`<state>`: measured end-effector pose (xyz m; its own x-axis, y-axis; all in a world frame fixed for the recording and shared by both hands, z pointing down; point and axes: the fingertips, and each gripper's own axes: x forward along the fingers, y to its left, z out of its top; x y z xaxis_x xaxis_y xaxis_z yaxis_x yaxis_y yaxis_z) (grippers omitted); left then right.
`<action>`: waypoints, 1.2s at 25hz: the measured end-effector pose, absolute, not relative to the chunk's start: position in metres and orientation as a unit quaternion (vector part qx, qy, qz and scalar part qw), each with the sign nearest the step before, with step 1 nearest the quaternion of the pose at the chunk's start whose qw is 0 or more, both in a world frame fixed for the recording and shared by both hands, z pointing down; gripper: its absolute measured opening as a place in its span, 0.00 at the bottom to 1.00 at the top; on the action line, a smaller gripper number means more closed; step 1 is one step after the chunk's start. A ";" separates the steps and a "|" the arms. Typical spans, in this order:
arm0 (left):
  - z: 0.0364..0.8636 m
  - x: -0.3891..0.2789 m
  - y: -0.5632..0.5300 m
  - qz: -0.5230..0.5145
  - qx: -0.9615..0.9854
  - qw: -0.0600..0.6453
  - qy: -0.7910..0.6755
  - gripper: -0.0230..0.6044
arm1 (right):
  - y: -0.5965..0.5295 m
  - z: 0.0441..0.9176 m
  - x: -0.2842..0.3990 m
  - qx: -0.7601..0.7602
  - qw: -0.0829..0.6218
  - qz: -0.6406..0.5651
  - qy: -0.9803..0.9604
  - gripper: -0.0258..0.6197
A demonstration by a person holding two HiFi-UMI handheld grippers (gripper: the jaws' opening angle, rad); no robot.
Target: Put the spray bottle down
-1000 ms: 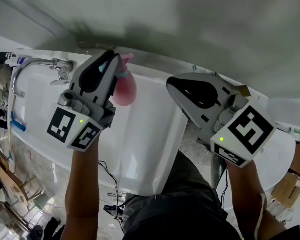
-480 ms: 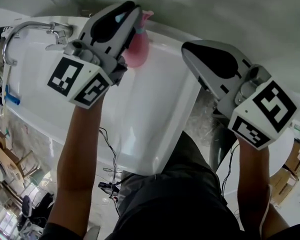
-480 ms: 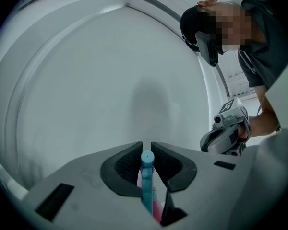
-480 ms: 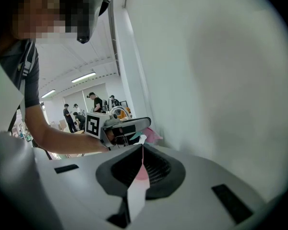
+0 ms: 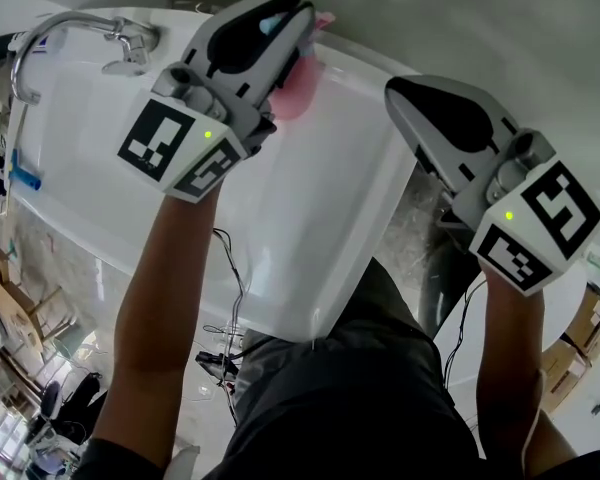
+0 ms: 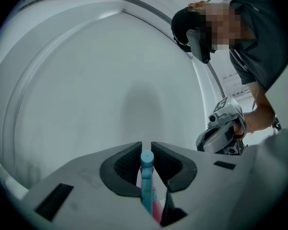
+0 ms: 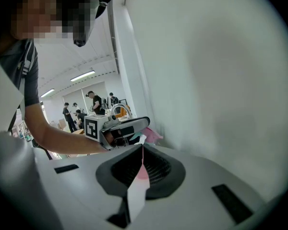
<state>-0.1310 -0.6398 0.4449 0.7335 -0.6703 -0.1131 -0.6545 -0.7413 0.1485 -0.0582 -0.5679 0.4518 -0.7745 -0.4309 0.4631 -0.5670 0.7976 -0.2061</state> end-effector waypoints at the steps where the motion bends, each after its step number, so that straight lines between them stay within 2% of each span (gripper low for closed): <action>1: 0.445 -0.133 -0.637 -0.078 0.930 0.049 -0.356 0.12 | -0.567 0.450 -0.060 0.269 0.201 0.168 -0.927 0.06; 22: 0.415 -0.147 -0.564 -0.038 0.941 0.029 -0.334 0.13 | -0.534 0.395 -0.077 0.269 0.196 0.132 -0.934 0.06; 30: 0.375 -0.185 -0.546 -0.063 0.925 0.018 -0.374 0.13 | -0.517 0.378 -0.082 0.262 0.191 0.122 -0.938 0.06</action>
<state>-0.1849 -0.5463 0.3747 0.7120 -0.6945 -0.1035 -0.6900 -0.7194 0.0802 -0.0822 -0.5169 0.3785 -0.7900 -0.4454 0.4214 -0.5383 0.8328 -0.1291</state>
